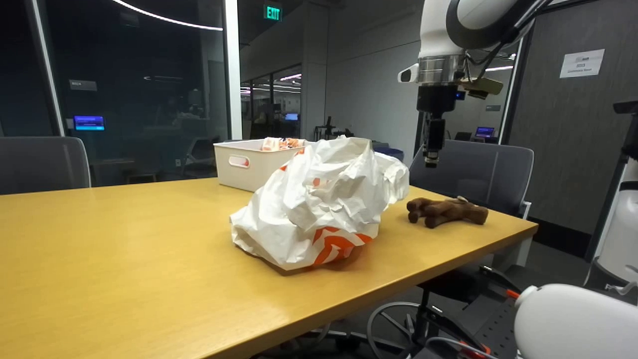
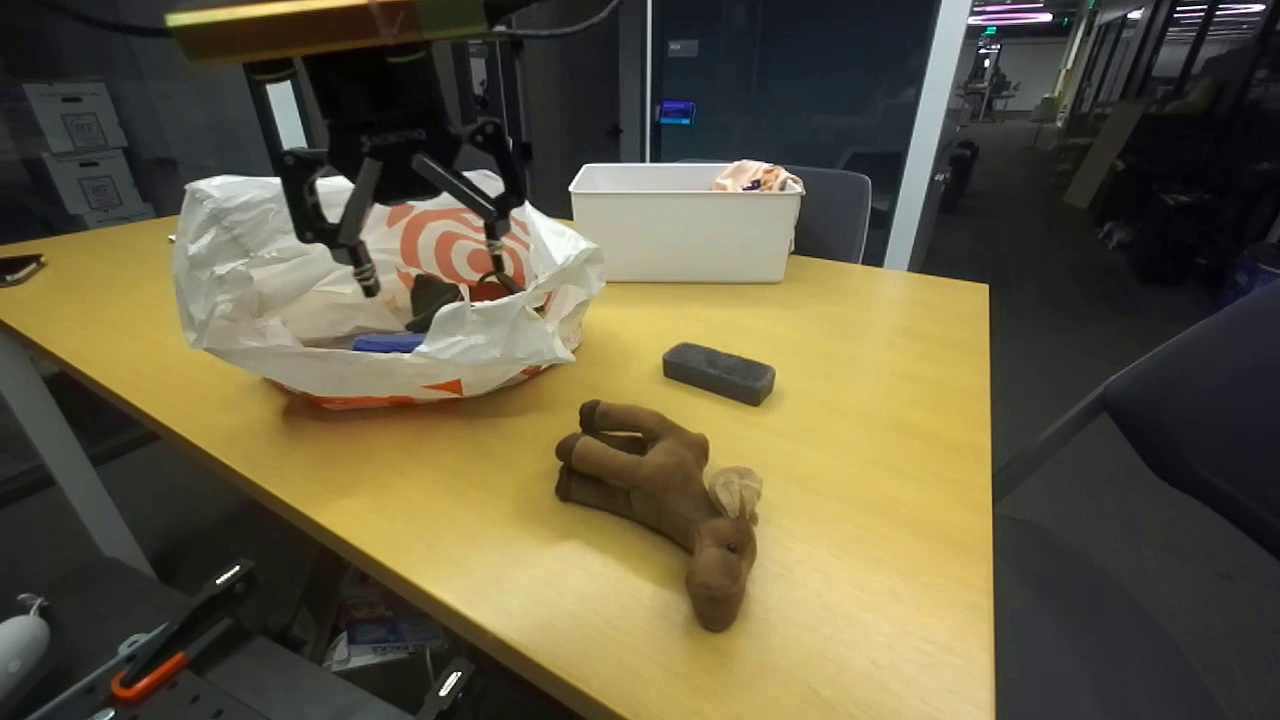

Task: Remove the moose, eraser and radish from the plastic bag and put them on the table.

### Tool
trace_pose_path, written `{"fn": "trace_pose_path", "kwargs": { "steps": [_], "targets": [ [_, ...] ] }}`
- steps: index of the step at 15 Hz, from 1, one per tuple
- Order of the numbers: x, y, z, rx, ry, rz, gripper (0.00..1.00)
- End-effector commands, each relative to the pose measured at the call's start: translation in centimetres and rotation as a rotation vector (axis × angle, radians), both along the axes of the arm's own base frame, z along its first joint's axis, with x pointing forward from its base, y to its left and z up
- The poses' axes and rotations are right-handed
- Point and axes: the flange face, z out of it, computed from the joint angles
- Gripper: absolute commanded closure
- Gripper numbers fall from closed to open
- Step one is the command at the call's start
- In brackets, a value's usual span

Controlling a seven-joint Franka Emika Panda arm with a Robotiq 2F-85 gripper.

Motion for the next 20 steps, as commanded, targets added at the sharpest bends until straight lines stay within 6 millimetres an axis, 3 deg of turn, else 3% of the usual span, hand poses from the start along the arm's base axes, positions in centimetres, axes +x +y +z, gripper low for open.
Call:
{"fn": "trace_pose_path", "kwargs": {
  "steps": [1,4,6,7,12,14,17,20],
  "targets": [
    [-1.1,4.8,1.3,0.070,-0.020,0.184,0.00],
    [0.2,10.1,1.3,0.071,-0.029,0.347,0.00],
    [0.1,12.3,1.1,0.081,-0.042,0.456,0.00],
    [-0.9,10.6,1.1,0.062,-0.033,0.368,0.00],
    [-0.8,10.8,0.4,0.055,-0.018,0.369,0.00],
    [-1.5,9.3,-0.3,0.028,-0.014,0.296,0.00],
    [0.2,8.9,-0.8,0.048,-0.040,0.229,0.00],
    [1.8,8.4,-3.8,0.054,-0.042,0.234,0.00]
  ]
}}
